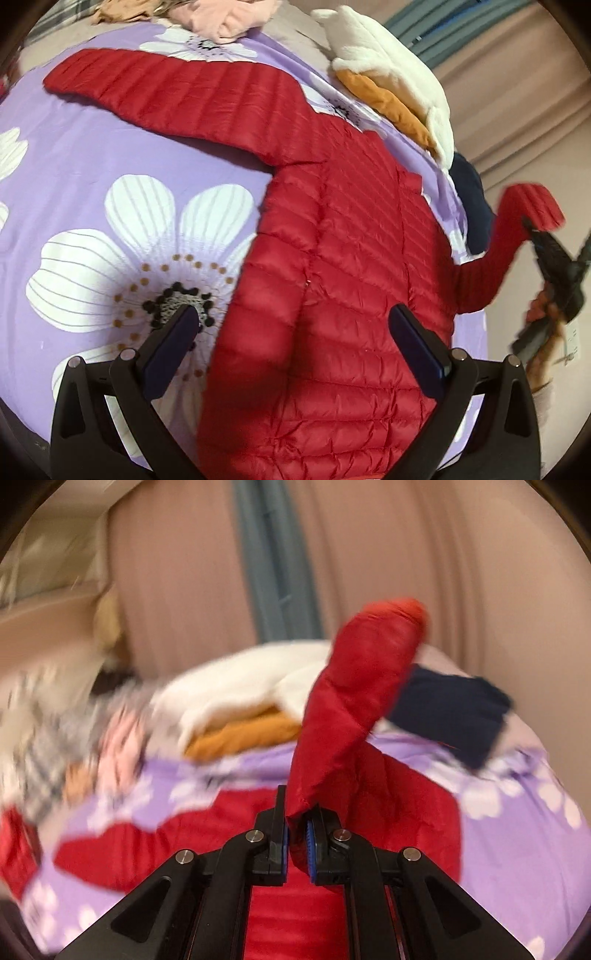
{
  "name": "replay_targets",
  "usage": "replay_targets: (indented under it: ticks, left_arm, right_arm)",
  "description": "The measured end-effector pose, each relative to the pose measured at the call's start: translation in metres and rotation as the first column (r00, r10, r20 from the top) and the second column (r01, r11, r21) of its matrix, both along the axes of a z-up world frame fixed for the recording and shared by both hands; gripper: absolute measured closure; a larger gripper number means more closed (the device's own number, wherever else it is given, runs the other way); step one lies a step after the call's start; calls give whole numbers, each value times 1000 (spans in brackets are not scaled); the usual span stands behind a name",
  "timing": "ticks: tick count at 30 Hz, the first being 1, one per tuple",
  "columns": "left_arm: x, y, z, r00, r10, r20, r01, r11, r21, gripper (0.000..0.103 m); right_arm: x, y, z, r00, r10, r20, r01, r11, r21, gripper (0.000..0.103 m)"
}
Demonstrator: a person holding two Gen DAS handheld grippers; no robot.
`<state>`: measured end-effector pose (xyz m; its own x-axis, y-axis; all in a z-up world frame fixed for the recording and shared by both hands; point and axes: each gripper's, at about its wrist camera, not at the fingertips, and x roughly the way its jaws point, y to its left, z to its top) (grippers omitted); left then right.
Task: Fold large clothes
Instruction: 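Lift the sleeve with the right gripper, fold it across the jacket body, release, then grasp the other sleeve cuff with the left gripper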
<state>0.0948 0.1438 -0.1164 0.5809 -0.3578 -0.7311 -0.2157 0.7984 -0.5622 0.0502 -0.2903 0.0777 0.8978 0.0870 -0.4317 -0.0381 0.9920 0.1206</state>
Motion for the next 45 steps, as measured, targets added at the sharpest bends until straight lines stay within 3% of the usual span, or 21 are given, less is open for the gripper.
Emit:
replay_targets:
  ticks: [6, 11, 13, 14, 15, 17, 18, 22, 24, 27, 29, 32, 33, 37, 45]
  left_arm:
    - [-8, 23, 4, 999, 45, 26, -46, 998, 34, 0]
    - [-7, 49, -3, 995, 96, -3, -96, 995, -10, 0]
    - [-3, 57, -6, 993, 118, -13, -118, 993, -15, 0]
    - [0, 63, -8, 991, 131, -18, -132, 991, -24, 0]
    - [2, 68, -10, 989, 145, -24, -145, 989, -31, 0]
    - [8, 79, -13, 985, 167, -28, -169, 983, -73, 0]
    - [11, 85, -15, 983, 180, -27, -181, 979, -97, 0]
    - [21, 104, -14, 977, 214, -15, -214, 964, -158, 0]
    - [26, 113, -13, 972, 237, -9, -234, 952, -195, 0]
    - [34, 127, -12, 962, 272, 0, -265, 936, -231, 0]
    - [38, 138, -13, 955, 297, 0, -288, 925, -248, 0]
    - [43, 159, -23, 939, 344, -19, -334, 894, -298, 0]
    - [45, 167, -27, 932, 361, -25, -350, 879, -325, 0]
    - [48, 201, -42, 898, 439, -35, -412, 808, -421, 0]
    - [68, 241, -62, 842, 538, -49, -489, 720, -492, 1]
  right_arm:
    - [45, 96, -71, 977, 159, -143, -184, 965, -185, 93]
    - [50, 140, -133, 909, 243, -337, -339, 904, -261, 93]
    - [46, 145, -142, 884, 260, -389, -382, 882, -278, 88]
    - [44, 145, -141, 879, 268, -393, -394, 874, -285, 81]
    - [42, 143, -138, 875, 280, -395, -404, 871, -278, 70]
    - [39, 138, -124, 852, 334, -404, -439, 875, -204, 59]
    - [36, 135, -116, 845, 358, -396, -451, 876, -170, 58]
    - [29, 122, -86, 830, 473, -294, -494, 869, 2, 58]
    - [40, 120, -84, 843, 473, -256, -470, 879, 77, 58]
    - [63, 132, -102, 879, 386, -279, -378, 922, 85, 67]
    - [77, 142, -124, 868, 370, -332, -351, 929, 118, 70]
    - [89, 163, -161, 824, 361, -436, -364, 928, 80, 70]
    - [88, 165, -164, 826, 361, -432, -367, 927, 74, 70]
    - [76, 155, -144, 828, 391, -403, -370, 920, 131, 70]
    - [29, 120, -106, 862, 434, -262, -411, 901, 138, 70]
